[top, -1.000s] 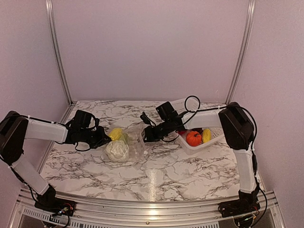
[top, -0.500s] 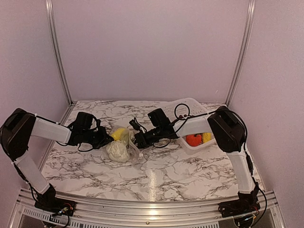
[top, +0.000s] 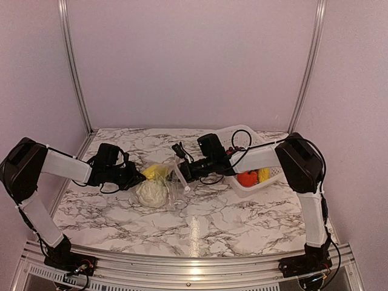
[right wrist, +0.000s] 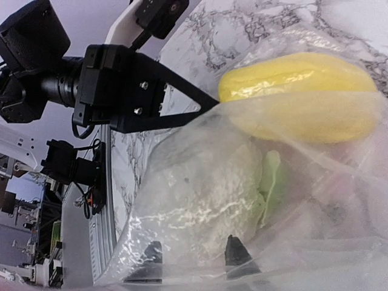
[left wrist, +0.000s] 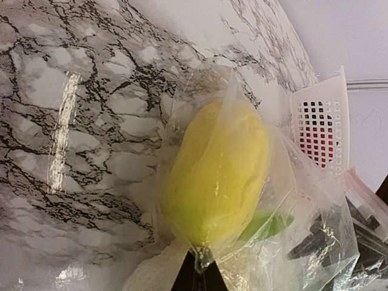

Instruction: Open the zip-top bag and remove the fake food

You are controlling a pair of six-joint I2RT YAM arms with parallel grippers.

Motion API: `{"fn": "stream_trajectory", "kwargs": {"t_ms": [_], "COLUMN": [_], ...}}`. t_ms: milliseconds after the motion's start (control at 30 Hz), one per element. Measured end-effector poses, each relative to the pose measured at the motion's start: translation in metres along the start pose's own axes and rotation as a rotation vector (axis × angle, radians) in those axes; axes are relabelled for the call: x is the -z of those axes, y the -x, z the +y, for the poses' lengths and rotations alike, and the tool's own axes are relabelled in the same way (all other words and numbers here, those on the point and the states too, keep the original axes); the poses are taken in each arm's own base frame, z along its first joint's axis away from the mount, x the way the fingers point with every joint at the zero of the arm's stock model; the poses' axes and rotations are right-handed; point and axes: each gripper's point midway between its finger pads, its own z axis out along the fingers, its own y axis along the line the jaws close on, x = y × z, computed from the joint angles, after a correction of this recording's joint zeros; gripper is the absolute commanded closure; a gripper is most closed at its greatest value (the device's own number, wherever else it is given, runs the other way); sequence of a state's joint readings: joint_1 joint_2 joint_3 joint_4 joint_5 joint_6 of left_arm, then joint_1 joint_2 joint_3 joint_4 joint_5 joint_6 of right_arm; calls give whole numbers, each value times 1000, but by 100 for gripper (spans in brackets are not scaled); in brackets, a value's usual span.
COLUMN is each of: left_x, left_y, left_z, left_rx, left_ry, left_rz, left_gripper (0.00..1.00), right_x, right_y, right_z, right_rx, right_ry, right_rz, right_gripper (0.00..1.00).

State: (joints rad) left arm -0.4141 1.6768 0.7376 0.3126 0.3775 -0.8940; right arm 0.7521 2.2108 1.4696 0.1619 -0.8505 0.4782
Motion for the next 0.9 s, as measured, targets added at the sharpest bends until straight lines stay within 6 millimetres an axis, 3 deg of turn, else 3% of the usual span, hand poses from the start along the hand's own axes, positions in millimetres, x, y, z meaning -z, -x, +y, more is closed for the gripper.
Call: {"fn": "stream_trajectory", "kwargs": {"t_ms": [167,300,400,500,633,900], "left_x": [-2,-4,-5,-6,-8,-12], "left_y": [-1,-1,0,0,1,2], "left_z": [1,1,1,1,2,2], "left_rx": [2,2,4,6,12,33], "left_ry": [0,-5,-9,-10,-12,-22], "left_rz": [9,6,4,4,2,-7], "left_gripper": [100,100,100,100,100,100], "right_x": [15,12,1,-13,-21,-27], "right_y": [21,22,14,3,-7,-3], "right_z": [-27,-44,-53,-61,-59,-36], "right_rx": [8,7,9,11,21,50], "right_ry": [-172,-270,-311,-315,-279,-176], "right_rz": [-69,-63,-38,-6,28,42], "right_gripper": [76,77,70,55,42,36]}}
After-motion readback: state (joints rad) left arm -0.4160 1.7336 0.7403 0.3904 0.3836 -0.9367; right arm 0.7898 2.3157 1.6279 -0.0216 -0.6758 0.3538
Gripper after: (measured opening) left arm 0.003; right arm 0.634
